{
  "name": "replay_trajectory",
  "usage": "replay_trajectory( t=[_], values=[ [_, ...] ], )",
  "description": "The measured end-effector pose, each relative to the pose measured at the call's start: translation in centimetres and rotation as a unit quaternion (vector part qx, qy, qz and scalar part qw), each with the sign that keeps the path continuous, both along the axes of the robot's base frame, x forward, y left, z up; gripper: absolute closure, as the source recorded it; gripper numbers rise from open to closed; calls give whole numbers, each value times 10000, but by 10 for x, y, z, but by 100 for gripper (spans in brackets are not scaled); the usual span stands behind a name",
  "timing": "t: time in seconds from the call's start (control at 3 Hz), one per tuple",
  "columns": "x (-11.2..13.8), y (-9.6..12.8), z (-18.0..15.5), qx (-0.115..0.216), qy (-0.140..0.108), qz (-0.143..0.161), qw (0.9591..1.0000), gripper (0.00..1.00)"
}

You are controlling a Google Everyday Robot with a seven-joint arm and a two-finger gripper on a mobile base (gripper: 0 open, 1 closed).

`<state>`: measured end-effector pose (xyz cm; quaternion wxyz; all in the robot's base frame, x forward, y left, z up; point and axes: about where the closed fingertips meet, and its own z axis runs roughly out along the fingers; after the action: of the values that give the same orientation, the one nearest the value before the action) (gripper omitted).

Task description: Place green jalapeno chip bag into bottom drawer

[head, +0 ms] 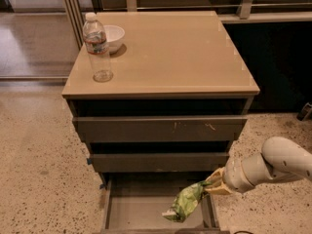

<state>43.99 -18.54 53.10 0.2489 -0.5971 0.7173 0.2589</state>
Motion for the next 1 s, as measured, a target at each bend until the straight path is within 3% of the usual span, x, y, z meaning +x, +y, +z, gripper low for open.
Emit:
replay_trajectory(
  t=[0.33, 0.67, 1.0],
  values=[
    [5, 1, -42, 88, -180, -5, 9998, 100],
    [14, 10, -110, 404, -151, -43, 9991, 100],
    [22, 23, -187, 597, 204, -33, 9980, 100]
  ],
)
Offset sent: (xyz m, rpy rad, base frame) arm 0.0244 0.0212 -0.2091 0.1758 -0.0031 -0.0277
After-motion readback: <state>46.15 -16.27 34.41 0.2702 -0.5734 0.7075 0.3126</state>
